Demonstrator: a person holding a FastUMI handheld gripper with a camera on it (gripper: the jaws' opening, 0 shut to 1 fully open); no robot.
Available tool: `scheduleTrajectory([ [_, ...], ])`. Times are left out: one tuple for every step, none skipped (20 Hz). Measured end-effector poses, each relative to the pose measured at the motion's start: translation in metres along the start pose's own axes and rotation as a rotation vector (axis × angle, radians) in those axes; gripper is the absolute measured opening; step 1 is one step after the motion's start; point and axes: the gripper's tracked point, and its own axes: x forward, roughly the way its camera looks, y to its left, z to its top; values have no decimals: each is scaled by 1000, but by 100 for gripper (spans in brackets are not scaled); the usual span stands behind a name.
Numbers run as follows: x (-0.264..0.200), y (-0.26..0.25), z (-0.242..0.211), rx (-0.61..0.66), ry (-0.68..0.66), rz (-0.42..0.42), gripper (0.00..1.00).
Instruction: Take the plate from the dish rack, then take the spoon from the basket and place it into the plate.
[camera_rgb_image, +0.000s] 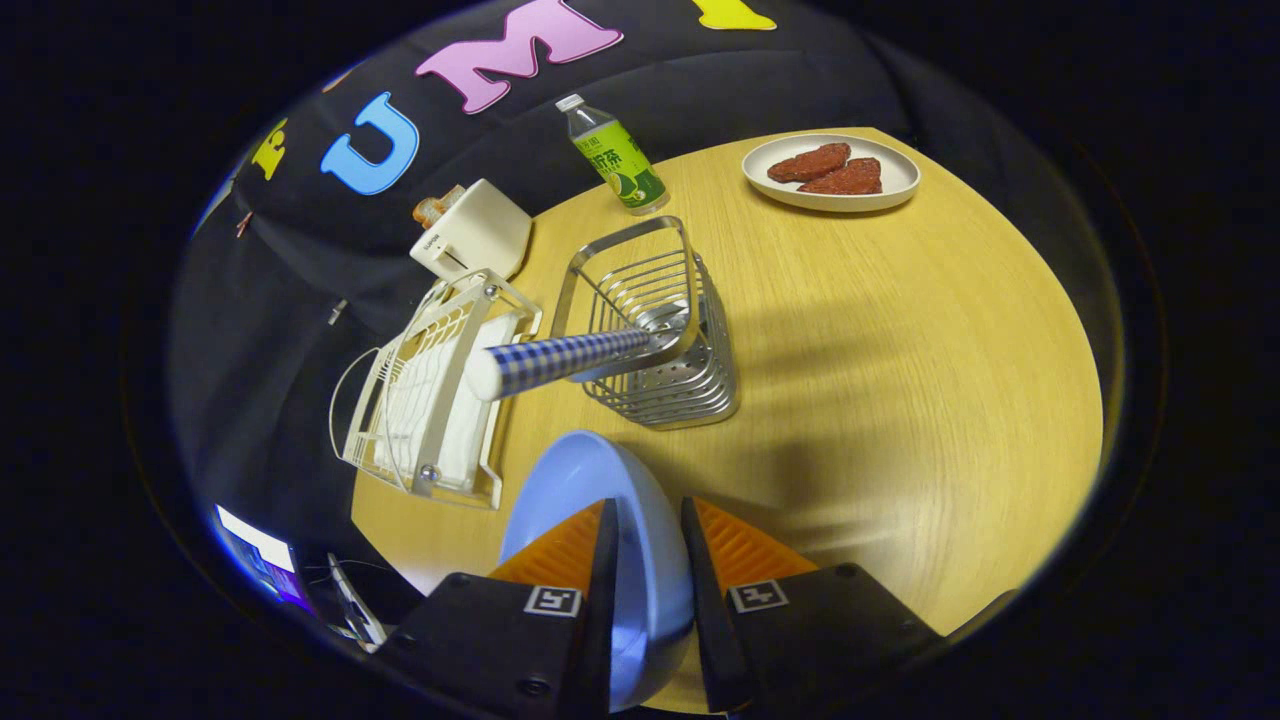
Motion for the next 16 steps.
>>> scheduleTrajectory([
  [-2, -2, 2, -1, -4, -2, 41],
  [-4, -2, 4, -1, -14, 1, 41],
  [-7, -4, 6, -13, -27, -7, 55],
  [-11, -9, 10, -37, -49, -24, 69],
  [-18, -10, 15, -65, -81, -32, 79],
  [-22, -11, 22, -102, -114, -39, 89],
  [-28, -10, 27, -145, -151, -44, 99],
  [-33, -8, 34, -196, -192, -44, 99],
  [-38, -5, 42, -247, -233, -47, 99],
  [-41, -2, 50, -292, -273, -50, 99],
  [-44, 2, 57, -329, -310, -51, 99],
  [-44, 6, 63, -356, -339, -45, 99],
  [-43, 9, 68, -377, -358, -46, 98],
  [-39, 10, 71, -393, -368, -50, 98],
  [-36, 9, 75, -410, -381, -60, 98],
  [-32, 10, 79, -422, -395, -66, 98],
])
